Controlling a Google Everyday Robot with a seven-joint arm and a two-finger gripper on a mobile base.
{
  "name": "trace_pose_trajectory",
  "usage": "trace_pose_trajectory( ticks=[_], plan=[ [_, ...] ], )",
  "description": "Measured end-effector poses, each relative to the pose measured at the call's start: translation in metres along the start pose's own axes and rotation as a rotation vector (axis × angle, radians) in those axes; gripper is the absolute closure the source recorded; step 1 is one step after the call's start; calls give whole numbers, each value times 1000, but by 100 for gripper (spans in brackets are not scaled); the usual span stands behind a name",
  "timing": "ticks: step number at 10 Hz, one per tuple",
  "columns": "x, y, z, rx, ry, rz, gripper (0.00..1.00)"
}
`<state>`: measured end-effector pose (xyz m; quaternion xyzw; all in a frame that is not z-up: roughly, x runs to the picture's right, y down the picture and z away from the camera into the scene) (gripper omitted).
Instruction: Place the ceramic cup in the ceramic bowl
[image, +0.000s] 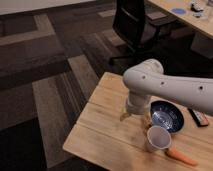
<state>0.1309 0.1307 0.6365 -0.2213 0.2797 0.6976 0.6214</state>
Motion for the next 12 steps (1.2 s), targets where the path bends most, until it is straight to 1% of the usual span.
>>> trace_pose_trajectory(
  ticks=[2, 3, 4, 5, 6, 7, 8, 10, 11, 12],
  plan=[
    [0, 2, 0, 2, 2, -5, 35],
    [2, 1, 1, 3, 4, 4, 35],
    [8, -1, 3, 14, 7, 35, 35],
    [19, -3, 5, 33, 6, 85, 35],
    [35, 0, 7, 47, 3, 128, 35],
    [47, 2, 10, 49, 9, 146, 35],
    [54, 3, 13, 39, 16, 156, 35],
    [51, 1, 16, 18, 17, 126, 35],
    [46, -5, 17, 21, 14, 114, 35],
    [38, -17, 18, 26, 10, 101, 35]
  ],
)
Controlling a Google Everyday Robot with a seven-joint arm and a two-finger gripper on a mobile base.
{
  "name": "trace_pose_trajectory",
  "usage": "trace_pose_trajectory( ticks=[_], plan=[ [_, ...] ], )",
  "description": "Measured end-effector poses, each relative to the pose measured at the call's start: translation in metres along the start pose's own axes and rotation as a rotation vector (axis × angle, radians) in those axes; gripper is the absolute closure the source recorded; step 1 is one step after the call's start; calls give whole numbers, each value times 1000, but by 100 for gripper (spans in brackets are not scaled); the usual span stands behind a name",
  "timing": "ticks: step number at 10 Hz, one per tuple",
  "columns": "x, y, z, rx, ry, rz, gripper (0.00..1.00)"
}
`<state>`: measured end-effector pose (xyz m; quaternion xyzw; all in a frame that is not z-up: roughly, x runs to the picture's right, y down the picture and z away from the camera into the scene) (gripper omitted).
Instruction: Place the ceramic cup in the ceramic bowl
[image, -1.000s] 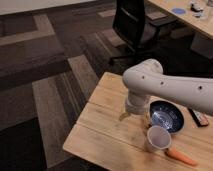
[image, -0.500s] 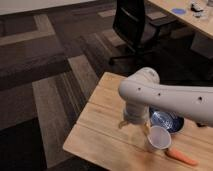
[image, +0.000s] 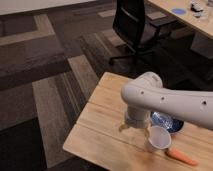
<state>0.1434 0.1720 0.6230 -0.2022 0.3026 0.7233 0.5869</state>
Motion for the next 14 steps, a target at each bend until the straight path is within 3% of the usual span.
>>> trace_pose_trajectory(
  ticks=[3, 6, 8, 9, 11, 12, 14],
  plan=[
    [-3, -21, 6, 5, 6, 7, 35],
    [-4, -36, 31, -18, 17, 5, 35],
    [3, -36, 52, -29, 48, -6, 36],
    [4, -36, 56, -24, 52, -7, 44],
    [-1, -42, 55, 15, 36, 3, 76],
    [-3, -42, 45, 38, 17, 8, 98],
    [-4, -26, 26, 45, -9, -39, 100]
  ],
)
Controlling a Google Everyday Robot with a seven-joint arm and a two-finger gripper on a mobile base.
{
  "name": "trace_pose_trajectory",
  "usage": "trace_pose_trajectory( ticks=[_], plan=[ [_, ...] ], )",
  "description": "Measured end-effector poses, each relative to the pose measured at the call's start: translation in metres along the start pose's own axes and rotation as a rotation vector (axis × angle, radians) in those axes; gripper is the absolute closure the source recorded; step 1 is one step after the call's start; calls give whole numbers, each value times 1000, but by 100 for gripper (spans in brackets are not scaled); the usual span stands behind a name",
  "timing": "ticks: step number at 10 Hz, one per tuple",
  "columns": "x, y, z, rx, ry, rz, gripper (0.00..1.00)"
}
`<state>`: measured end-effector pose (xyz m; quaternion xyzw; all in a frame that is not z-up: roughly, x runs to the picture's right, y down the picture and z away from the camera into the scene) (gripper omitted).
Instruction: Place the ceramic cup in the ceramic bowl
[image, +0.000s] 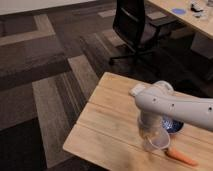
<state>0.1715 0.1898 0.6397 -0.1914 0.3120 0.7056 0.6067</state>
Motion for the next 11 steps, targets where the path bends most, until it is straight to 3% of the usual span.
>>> trace_pose_trajectory(
  ticks=[1, 2, 3, 5, 7, 11],
  plan=[
    [-2, 6, -16, 7, -6, -28, 100],
    [-13, 9, -45, 40, -22, -69, 100],
    [-24, 6, -62, 61, -36, -78, 100],
    [-70, -2, -104, 127, -68, -117, 100],
    [-101, -14, -110, 166, -82, -115, 100],
    [-154, -54, -75, 213, -100, -52, 100]
  ],
)
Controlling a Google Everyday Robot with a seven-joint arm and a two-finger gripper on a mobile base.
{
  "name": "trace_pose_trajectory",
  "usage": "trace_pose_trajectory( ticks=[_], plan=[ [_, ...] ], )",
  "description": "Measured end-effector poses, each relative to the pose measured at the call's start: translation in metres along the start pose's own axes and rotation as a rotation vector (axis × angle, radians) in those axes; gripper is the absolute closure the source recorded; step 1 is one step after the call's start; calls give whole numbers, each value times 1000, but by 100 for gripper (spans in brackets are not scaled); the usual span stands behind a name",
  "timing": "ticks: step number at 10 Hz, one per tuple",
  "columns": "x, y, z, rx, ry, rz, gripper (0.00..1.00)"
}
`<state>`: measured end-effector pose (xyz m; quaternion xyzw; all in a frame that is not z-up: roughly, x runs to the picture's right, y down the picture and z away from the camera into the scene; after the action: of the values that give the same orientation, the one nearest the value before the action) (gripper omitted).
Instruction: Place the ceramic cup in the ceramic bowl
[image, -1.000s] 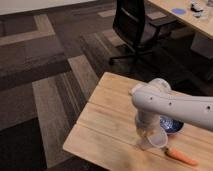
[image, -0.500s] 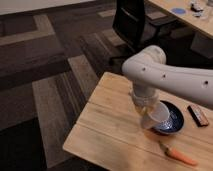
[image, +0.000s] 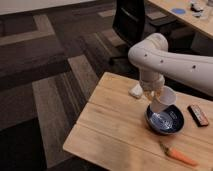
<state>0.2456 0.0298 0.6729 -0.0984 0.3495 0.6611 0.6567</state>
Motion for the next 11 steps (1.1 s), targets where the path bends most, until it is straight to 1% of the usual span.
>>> trace_pose_trajectory(
  ticks=[1, 3, 7, 8, 11],
  plan=[
    [-4, -3, 6, 1, -4, 5, 100],
    [-2, -10, 24, 7, 4, 15, 100],
    [-1, -20, 52, -1, 3, 36, 100],
    [2, -22, 64, -4, 7, 41, 100],
    [18, -25, 84, 8, 34, 39, 100]
  ],
)
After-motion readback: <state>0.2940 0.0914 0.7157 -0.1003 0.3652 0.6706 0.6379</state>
